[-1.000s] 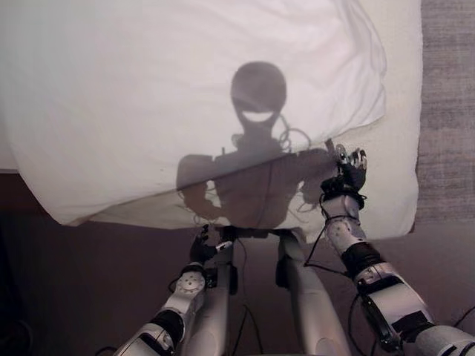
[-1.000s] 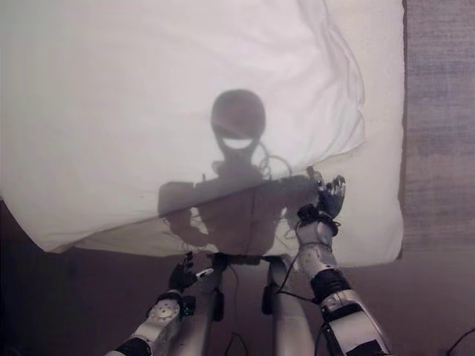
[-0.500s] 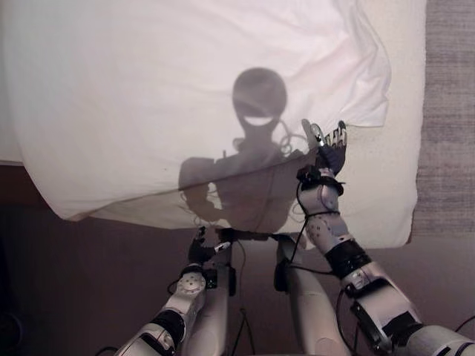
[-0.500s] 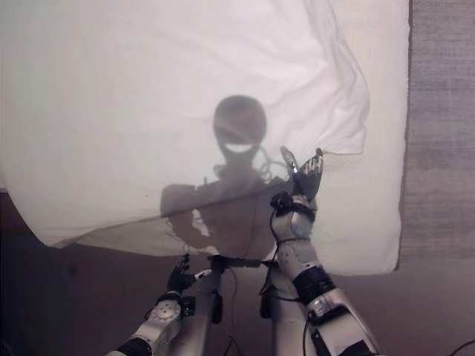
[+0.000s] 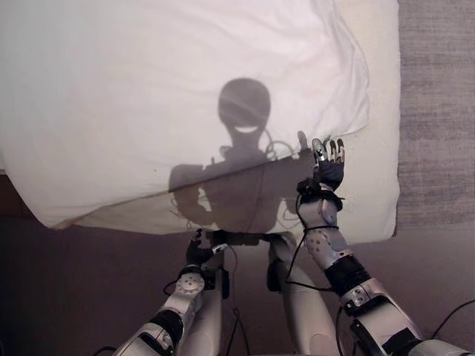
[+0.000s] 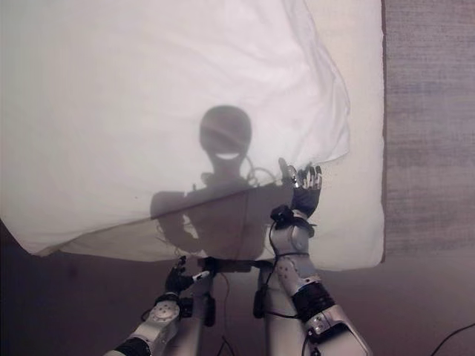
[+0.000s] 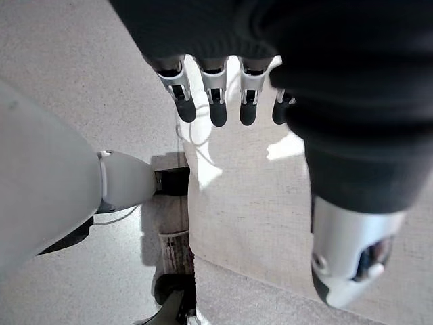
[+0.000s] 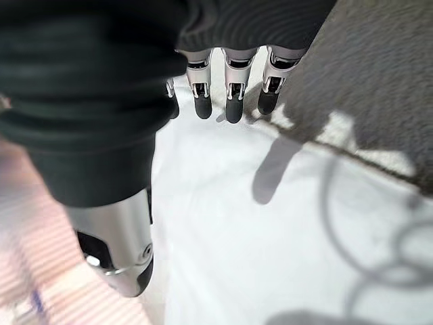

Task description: Make the bed

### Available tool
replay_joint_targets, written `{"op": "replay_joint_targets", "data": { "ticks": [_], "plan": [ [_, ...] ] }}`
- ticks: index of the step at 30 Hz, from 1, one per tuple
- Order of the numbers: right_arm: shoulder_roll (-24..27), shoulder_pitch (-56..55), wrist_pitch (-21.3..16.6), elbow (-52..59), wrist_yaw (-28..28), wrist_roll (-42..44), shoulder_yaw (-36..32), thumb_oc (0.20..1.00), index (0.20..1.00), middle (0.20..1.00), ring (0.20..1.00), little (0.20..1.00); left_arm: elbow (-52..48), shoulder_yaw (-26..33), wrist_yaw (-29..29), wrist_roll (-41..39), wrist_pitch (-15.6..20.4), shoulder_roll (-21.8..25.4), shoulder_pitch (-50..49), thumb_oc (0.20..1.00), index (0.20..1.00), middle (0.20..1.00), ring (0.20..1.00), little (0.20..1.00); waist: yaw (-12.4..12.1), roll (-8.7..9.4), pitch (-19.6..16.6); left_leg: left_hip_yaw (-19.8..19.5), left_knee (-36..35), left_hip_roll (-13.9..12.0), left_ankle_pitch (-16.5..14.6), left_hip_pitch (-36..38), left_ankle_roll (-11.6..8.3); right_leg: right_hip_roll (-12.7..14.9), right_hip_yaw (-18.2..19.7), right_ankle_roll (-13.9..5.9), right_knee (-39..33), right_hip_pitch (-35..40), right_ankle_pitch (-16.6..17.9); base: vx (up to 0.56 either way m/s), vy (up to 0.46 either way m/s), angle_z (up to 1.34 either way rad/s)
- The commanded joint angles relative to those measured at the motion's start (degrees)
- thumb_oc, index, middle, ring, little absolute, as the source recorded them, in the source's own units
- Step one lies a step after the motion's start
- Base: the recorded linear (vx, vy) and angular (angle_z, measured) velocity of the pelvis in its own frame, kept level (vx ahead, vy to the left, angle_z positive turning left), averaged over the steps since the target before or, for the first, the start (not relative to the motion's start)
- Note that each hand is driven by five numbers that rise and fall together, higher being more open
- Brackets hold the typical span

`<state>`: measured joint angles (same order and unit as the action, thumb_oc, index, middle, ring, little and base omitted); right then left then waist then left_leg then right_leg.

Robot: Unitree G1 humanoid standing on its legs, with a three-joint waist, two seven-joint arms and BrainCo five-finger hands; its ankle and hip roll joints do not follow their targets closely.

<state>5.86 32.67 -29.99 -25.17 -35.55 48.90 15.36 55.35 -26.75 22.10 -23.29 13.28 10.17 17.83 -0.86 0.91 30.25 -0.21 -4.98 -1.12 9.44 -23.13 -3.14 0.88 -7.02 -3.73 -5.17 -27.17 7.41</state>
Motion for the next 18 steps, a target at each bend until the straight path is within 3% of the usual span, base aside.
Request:
{"op": "replay_joint_targets", "data": {
  "ticks": [1, 10, 18],
  "plan": [
    [-0.6, 4.2, -3.8, -0.2, -0.6, 0.2, -3.9, 1.000, 1.000, 1.000, 1.000, 1.000, 1.2, 0.5, 0.6, -0.4, 1.5, -0.1, -0.4, 1.000, 1.000, 1.000, 1.000, 1.000, -1.1, 1.01, -0.5, -0.5, 0.1, 1.7, -1.5, 0.4, -0.59, 4.3, 0.6, -3.80, 4.4, 1.7, 1.6, 0.00, 0.000, 0.00],
    [2.0, 9.6, -3.6, -6.8, 5.0, 5.0, -5.4, 1.000, 1.000, 1.000, 1.000, 1.000, 0.5, -0.5, -1.1, -1.5, 2.9, 0.3, -0.3, 1.000, 1.000, 1.000, 1.000, 1.000, -2.1, -0.36, -0.5, -1.2, 0.0, 2.0, -1.4, -0.8, -0.68, 4.7, 0.0, -3.85, 4.5, 0.8, 1.5, 0.00, -0.001, 0.02],
    [6.4, 16.4, -1.2, -13.4, 7.5, 6.2, -5.4, 1.000, 1.000, 1.000, 1.000, 1.000, -0.2, -1.4, -2.5, -1.5, 3.2, 1.1, -0.6, 1.000, 1.000, 1.000, 1.000, 1.000, -3.5, -1.09, -0.5, -1.6, 0.0, 2.0, -1.2, -1.4, -0.68, 4.8, -0.5, -3.92, 4.7, 0.3, 1.4, 0.00, -0.001, 0.04]
  ]
}}
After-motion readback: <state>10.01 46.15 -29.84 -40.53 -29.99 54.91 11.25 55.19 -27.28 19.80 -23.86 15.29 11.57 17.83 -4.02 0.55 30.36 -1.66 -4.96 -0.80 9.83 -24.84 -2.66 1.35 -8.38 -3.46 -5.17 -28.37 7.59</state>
